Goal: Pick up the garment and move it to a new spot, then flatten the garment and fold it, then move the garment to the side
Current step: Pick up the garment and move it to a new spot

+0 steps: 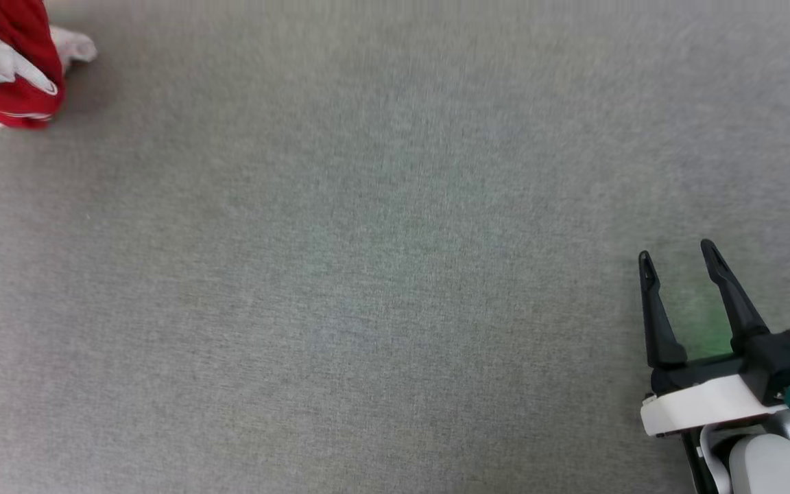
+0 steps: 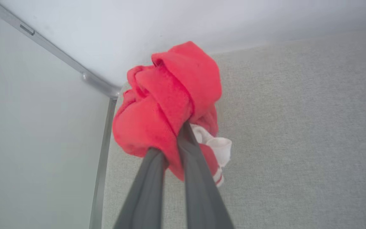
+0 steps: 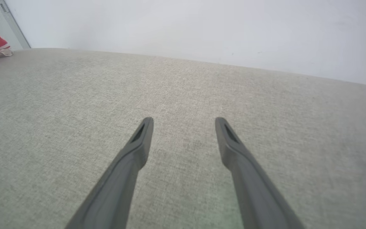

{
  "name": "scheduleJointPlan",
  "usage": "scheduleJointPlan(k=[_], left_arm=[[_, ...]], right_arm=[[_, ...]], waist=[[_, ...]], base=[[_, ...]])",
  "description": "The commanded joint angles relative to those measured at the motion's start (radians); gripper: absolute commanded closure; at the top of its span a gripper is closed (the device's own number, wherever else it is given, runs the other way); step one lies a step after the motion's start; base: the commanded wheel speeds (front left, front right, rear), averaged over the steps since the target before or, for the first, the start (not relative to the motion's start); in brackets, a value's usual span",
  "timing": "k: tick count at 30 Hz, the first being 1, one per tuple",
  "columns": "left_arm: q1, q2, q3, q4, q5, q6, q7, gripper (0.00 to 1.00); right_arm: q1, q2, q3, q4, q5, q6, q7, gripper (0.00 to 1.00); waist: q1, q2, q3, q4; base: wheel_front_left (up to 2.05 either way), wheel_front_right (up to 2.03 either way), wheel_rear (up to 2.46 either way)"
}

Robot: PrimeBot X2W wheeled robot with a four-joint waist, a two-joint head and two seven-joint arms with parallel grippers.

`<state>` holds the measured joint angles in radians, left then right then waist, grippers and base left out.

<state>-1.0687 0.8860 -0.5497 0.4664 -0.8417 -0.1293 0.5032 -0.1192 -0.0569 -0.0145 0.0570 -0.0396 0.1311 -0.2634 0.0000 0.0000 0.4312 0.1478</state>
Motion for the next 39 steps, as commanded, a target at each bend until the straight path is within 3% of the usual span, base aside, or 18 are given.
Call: scheduleJointPlan(k=[1,7,15,22,28,34,39], left_arm=[[-0.019,0.014,-0.015,-0.011,0.017,-0.001,-0.024,1.0],[-0.085,0.04,-0.107,-0.07,0.107,-0.001,-0.134,1.0],[-0.167,0.009,-0.262,-0.17,0.166,0.0,-0.219,1.0],[-0.264,-0.058,-0.378,-0.192,0.208,0.0,-0.291,1.0],[-0.342,-0.154,-0.472,-0.167,0.25,0.0,-0.427,1.0],[-0.273,-0.205,-0.668,-0.189,0.238,0.0,-0.508,1.0],[-0.134,-0.243,-0.724,-0.223,0.279,0.0,-0.54,1.0]], right_arm=[[0.015,0.005,-0.004,0.01,0.008,-0.001,-0.002,0.0],[0.025,0.008,-0.009,0.035,0.059,-0.001,-0.002,0.0],[0.022,0.008,-0.021,0.04,0.12,-0.001,-0.002,0.0],[0.011,0.008,-0.01,0.046,0.153,-0.001,-0.002,0.0],[0.015,0.007,-0.025,0.041,0.169,-0.001,-0.002,0.0],[0.03,0.008,-0.047,0.034,0.183,-0.001,-0.002,0.0],[0.032,0.008,-0.043,0.038,0.177,-0.001,-0.002,0.0]], waist=[[0.0,0.0,-0.094,-0.016],[0.0,0.0,-0.196,-0.058],[0.0,0.0,-0.248,-0.158],[0.0,0.0,-0.251,-0.303],[0.0,0.0,-0.24,-0.403],[0.0,0.0,-0.226,-0.429],[0.0,0.0,-0.222,-0.419]], base=[[0.0,0.0,0.0],[0.0,0.0,0.0],[0.0,0.0,0.0],[0.0,0.0,0.0],[0.0,0.0,0.0],[0.0,0.0,0.0],[0.0,0.0,0.0]])
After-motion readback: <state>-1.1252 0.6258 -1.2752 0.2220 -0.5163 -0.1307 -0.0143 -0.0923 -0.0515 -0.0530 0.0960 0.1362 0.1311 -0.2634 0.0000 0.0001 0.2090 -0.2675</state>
